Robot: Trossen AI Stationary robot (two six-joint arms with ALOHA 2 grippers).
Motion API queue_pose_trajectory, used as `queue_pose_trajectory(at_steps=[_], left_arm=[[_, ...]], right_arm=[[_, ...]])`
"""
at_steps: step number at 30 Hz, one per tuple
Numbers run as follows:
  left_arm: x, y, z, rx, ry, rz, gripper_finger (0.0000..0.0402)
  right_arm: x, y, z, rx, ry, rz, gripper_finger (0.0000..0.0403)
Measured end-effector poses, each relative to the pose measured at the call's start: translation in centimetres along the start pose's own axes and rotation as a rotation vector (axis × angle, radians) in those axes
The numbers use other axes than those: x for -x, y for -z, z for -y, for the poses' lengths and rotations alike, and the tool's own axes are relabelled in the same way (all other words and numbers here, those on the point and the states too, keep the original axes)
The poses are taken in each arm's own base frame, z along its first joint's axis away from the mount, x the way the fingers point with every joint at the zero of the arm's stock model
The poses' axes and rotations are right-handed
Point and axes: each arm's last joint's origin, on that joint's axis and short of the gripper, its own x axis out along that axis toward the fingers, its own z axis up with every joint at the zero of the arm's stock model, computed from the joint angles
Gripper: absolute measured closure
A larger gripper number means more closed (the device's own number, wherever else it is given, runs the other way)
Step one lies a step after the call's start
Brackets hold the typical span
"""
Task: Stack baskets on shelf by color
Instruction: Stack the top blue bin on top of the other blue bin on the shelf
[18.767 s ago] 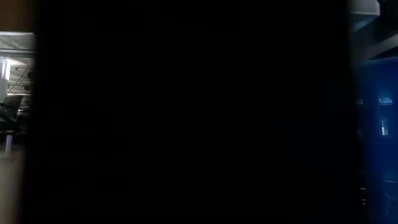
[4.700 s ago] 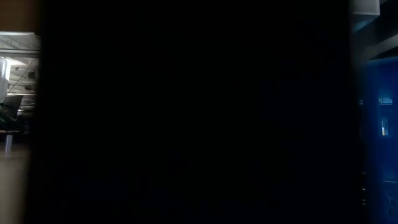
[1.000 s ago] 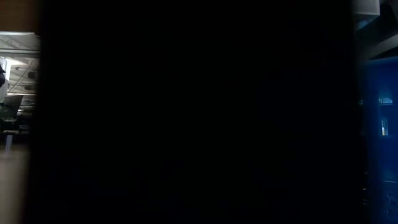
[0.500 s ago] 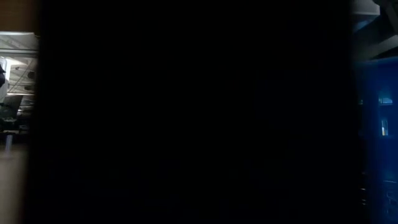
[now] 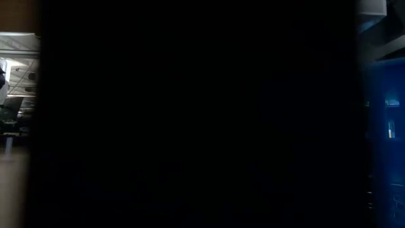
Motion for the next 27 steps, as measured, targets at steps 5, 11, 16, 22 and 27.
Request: queue_pose_trajectory(at_steps=[5, 11, 16, 22, 27], left_arm=[[2.1, 0.8, 0.0, -0.005, -0.001, -0.003, 0.0359], [4.6, 1.4, 0.0, -0.145, 0.012, 0.032, 0.0359], [5.0, 1.4, 0.0, -0.220, -0.013, 0.059, 0.0357], [4.1, 1.3, 0.0, -0.221, -0.004, 0.032, 0.0328], [2.8, 1.0, -0.1, -0.246, -0.017, -0.003, 0.0300]], right_arm=[[6.3, -1.4, -2.0, -0.037, 0.007, 0.104, 0.0402], [13.0, -2.5, -6.0, 0.071, 0.064, 0.303, 0.0402], [16.5, -2.4, -8.7, 0.042, 0.078, 0.422, 0.0402], [17.5, -2.3, -10.5, 0.053, 0.095, 0.451, 0.0403], [17.3, -2.5, -11.2, 0.073, 0.093, 0.441, 0.0403]])
